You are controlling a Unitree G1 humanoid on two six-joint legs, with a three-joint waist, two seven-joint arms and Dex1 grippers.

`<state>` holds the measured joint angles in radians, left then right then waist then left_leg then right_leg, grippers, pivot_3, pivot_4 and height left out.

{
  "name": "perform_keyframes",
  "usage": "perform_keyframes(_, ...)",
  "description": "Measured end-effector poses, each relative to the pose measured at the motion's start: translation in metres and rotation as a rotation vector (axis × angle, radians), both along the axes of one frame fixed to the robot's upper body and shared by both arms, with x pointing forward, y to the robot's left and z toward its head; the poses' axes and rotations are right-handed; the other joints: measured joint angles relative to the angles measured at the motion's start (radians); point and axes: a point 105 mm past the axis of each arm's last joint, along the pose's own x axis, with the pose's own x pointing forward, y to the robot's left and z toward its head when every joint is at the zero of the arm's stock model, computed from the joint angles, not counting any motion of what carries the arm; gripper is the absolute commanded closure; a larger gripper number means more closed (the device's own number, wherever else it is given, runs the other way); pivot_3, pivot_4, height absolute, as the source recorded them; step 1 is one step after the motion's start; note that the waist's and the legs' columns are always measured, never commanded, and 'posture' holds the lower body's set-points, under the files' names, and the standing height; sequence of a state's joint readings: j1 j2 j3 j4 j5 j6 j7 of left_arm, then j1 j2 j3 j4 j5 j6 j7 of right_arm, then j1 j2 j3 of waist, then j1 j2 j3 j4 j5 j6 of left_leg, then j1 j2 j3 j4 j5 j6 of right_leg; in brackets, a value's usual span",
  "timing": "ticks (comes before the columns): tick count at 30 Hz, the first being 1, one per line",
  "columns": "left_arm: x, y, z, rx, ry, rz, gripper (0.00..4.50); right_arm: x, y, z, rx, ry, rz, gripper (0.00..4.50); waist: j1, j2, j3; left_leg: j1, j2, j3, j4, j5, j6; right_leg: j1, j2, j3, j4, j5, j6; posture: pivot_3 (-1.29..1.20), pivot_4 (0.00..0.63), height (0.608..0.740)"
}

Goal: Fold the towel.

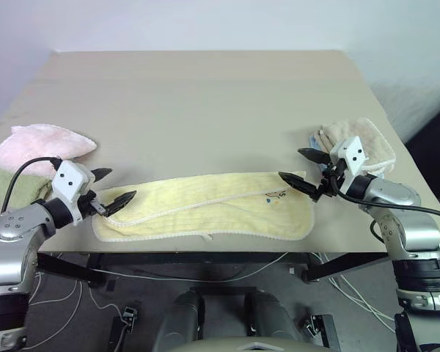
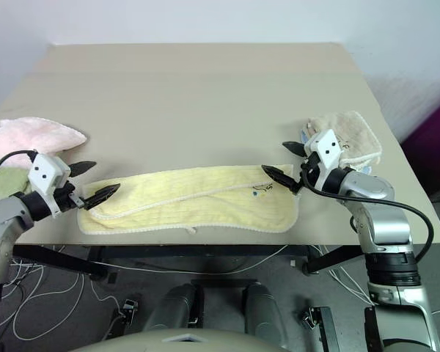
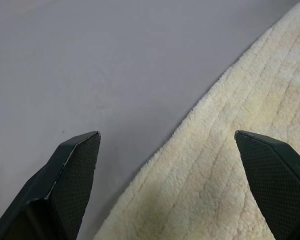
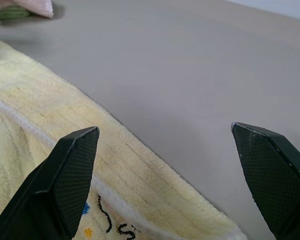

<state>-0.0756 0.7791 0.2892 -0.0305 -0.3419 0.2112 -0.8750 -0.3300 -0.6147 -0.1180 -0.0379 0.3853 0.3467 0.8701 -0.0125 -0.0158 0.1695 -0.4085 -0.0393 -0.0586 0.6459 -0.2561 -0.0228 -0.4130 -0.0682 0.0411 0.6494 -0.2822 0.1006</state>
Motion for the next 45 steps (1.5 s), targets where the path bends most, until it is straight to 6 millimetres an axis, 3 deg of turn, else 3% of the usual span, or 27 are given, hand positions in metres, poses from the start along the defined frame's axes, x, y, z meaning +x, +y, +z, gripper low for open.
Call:
perform_keyframes(6, -0.004, 0.01, -0.002, 0.049, 0.023, -0.025, 0.0, 0.0, 0.002, -0.004, -0.022, 0.001, 0.008, 0.05, -0.001, 0.0, 0.0, 0.0, 0.0, 0.0, 0.0, 0.0, 0.0, 0.0, 0.0, 0.0, 0.0, 0.0, 0.0, 0.0, 0.15, 0.74)
perform_keyframes(12, -0.018, 0.029, -0.001, 0.224, 0.073, -0.129, 0.0, 0.003, 0.014, -0.006, -0.006, -0.004, 0.035, 0.05, -0.002, 0.0, 0.0, 0.0, 0.0, 0.0, -0.001, 0.0, 0.0, 0.0, 0.0, 0.0, 0.0, 0.0, 0.0, 0.0, 0.15, 0.74)
perform_keyframes(17, -0.028, 0.03, 0.005, 0.33, 0.071, -0.26, 0.0, 0.003, 0.027, -0.013, 0.038, -0.001, 0.045, 0.05, 0.0, 0.001, 0.0, 0.0, 0.0, 0.0, -0.001, 0.0, 0.0, 0.0, -0.001, 0.0, 0.0, 0.0, 0.0, 0.0, 0.15, 0.74)
perform_keyframes(22, -0.033, 0.03, -0.002, 0.437, 0.094, -0.362, 0.0, 0.0, 0.025, -0.022, 0.052, 0.021, 0.013, 0.05, -0.001, 0.001, 0.001, 0.0, 0.0, 0.0, -0.001, 0.0, 0.0, 0.0, -0.001, 0.0, 0.0, 0.0, 0.0, 0.0, 0.15, 0.74)
perform_keyframes(35, -0.026, 0.025, -0.024, 0.728, -0.015, -0.566, 0.0, -0.005, 0.03, -0.02, 0.081, 0.01, 0.003, 0.05, -0.002, 0.001, 0.001, 0.0, 0.0, 0.001, -0.001, 0.0, 0.0, 0.0, 0.0, -0.001, 0.0, 0.0, 0.0, 0.0, 0.15, 0.74)
perform_keyframes(45, -0.016, 0.019, -0.022, 0.826, -0.116, -0.609, 0.0, -0.005, 0.029, -0.019, 0.082, 0.012, -0.006, 0.05, 0.001, 0.003, 0.0, 0.002, 0.0, 0.001, 0.001, 0.0, 0.001, 0.002, 0.003, -0.002, 0.001, 0.0, 0.0, 0.0, 0.15, 0.74)
